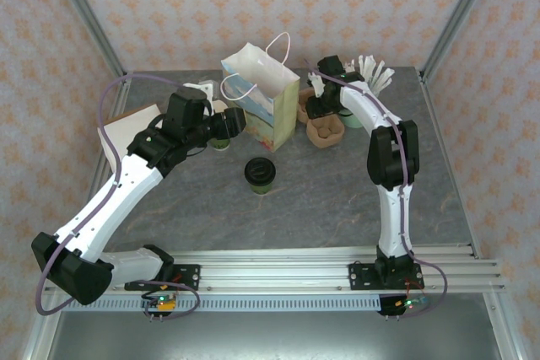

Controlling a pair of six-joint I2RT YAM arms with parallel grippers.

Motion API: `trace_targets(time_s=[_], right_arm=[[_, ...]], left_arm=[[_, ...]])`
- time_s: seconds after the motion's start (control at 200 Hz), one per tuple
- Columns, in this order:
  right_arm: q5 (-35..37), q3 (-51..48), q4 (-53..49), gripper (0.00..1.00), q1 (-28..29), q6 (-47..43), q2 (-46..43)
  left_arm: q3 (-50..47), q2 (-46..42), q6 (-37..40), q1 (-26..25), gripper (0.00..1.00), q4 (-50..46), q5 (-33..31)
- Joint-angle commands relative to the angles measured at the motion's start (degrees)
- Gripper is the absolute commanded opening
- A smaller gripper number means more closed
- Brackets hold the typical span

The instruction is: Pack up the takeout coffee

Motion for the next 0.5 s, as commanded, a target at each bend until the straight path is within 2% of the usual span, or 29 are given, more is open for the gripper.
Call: trace_targets(time_s=[0.0,0.29,0.495], right_arm=[[1.7,1.6,-2.8,0.45,-0.3,-1.3,1.0],[3.4,3.1,-4.5,0.45,-0.3,-2.4,2.4],[2.9,3.3,-4.8,0.4,-0.3,-2.5,2.6]], left_arm=[[-0.1,-0.9,1.0,-0.4,0.72,-0.7,-1.5],[0.2,-0.5,0.9,-0.3,0.72,-0.6,-1.3],[0.3,-0.1,0.9,-0.4,0.72,-0.4,-1.1]])
